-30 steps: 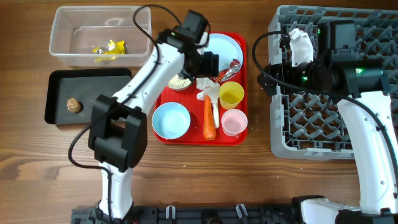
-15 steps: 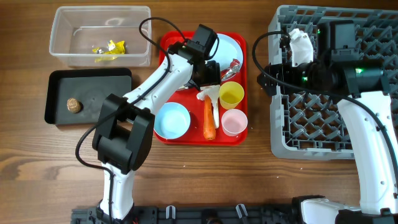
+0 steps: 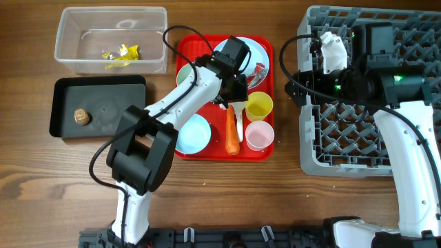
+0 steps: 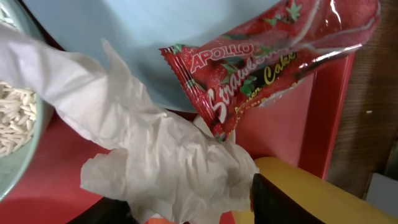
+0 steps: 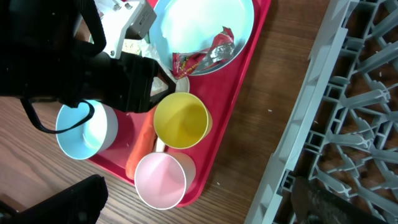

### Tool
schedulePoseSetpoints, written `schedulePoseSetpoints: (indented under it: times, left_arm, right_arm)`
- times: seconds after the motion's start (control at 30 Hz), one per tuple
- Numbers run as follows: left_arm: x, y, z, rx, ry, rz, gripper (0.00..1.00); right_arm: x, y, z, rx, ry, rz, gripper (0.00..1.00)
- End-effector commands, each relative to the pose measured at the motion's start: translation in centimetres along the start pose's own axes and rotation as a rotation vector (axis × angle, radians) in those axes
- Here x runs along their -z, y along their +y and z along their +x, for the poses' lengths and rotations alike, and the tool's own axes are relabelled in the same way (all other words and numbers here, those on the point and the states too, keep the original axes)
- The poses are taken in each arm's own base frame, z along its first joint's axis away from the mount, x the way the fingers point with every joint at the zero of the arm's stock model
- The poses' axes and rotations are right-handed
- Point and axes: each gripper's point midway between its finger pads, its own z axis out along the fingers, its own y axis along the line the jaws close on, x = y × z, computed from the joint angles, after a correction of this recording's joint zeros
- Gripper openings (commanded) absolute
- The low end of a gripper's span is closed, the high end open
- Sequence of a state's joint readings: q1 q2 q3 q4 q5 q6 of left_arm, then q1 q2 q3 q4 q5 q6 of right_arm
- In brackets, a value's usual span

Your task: Sort waste into correct bins and load items into the dishwasher rack

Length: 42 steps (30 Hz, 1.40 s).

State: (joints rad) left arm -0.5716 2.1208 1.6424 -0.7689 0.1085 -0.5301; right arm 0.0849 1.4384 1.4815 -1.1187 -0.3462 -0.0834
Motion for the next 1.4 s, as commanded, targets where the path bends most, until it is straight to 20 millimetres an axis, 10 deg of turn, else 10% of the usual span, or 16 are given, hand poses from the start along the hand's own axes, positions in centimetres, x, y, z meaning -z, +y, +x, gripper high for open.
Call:
schedulePoseSetpoints:
  times: [0.0,0.17,0.33,0.57,0.93,1.1,1.37]
  left_arm:
    - [-0.3,0.5,0.0,0.009,-0.009,-0.028,0.52]
    - [-0.4,0.7,0.4,0.010,0.004,-0.036,0.38]
    - [-0.8,1.3,1.0,0.011,0.020,-0.048,0.04]
    - [0.2,0.9,0.5,-0.024,0.002,-0.035,0.04]
    - [14.9,0.2,-4.7,-0.057,-0.263,0.080,0.04]
    - [19.3,2.9,-6.8,-0.021,-0.378,0.073,0.04]
    - [22.7,15.4,-13.4,0.171,-0.591,-0.146,0.04]
  right_arm:
    - [-0.4,0.0,0.2,-0.007,0.013,0.006,0.97]
    - [-0.4,0.0,0.2,-0.006,0.013,0.006,0.97]
    - [-0.4,0.0,0.2,-0.006,0.012,0.006,0.97]
    - [-0.4,0.0,0.2,-0.005,0.012,0.006,0.97]
    - [-0.4,0.0,0.1,-0.005,0.010,0.006,0.97]
    - [-0.4,0.0,0.0,-0.004,0.005,0.006,0.97]
    - [-0.4,0.0,0.0,-0.004,0.005,0.006,0.97]
